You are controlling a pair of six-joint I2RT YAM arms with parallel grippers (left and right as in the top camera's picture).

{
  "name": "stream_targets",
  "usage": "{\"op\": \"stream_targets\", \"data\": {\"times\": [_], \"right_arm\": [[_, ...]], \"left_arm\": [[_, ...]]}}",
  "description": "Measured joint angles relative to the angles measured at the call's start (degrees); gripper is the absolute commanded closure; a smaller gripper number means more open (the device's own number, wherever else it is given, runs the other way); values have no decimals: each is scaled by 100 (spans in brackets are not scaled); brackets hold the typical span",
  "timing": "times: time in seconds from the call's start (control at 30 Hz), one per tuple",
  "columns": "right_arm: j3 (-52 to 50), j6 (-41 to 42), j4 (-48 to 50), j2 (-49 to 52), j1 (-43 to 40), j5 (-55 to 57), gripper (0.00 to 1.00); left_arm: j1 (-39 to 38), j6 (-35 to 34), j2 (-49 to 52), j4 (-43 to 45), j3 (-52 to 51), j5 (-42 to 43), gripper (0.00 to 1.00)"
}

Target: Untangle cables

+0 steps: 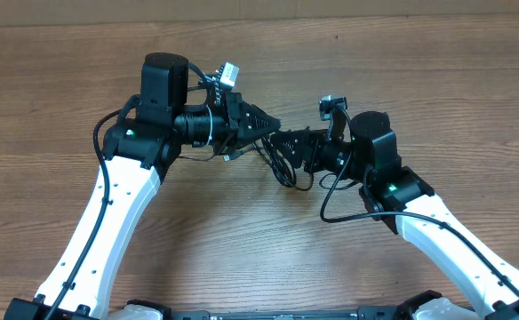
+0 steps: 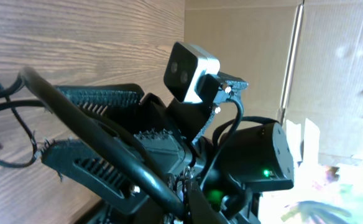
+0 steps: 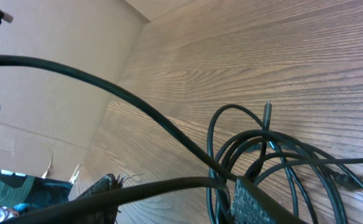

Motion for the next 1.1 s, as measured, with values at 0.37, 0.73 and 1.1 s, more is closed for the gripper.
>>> {"op": "stream_targets", "data": {"times": [0.37, 0.73, 1.1], "right_arm": [[2, -13, 308, 256, 2, 85, 92], [2, 9, 321, 310, 0, -7, 96], [2, 9, -957, 313, 0, 144, 87]], "left_arm": [[0, -240, 0, 46, 0, 225, 96], [-4, -144, 0, -13, 0, -791, 86], [-4, 361, 55, -708, 0, -2358, 29]]}}
